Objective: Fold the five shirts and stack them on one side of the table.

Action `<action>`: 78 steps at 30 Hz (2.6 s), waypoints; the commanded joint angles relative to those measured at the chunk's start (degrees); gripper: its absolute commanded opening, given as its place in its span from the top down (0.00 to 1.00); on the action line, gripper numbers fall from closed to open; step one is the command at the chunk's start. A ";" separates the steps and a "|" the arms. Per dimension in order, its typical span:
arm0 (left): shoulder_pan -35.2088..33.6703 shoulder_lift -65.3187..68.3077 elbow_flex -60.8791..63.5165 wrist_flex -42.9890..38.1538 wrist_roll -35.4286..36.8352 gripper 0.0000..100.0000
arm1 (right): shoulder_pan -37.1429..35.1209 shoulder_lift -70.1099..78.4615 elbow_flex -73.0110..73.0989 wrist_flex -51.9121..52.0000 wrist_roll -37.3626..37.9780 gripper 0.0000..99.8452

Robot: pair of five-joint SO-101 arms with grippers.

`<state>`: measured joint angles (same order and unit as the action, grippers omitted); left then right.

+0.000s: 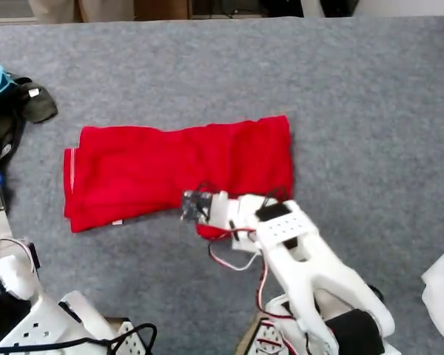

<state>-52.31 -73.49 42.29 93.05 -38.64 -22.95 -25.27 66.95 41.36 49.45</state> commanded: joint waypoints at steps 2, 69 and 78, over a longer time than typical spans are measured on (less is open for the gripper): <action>0.09 0.40 -0.79 -0.97 -0.44 0.87 | 4.09 0.31 -10.77 3.78 0.62 1.00; 0.00 0.22 -2.29 1.41 -1.76 0.87 | -4.09 41.19 -58.68 23.38 0.18 0.99; -0.18 0.22 -2.29 1.67 -1.93 0.87 | -4.97 48.22 -75.65 26.99 -0.62 0.99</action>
<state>-52.31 -73.58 42.29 94.73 -40.22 -26.73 22.73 -1.27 66.51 49.45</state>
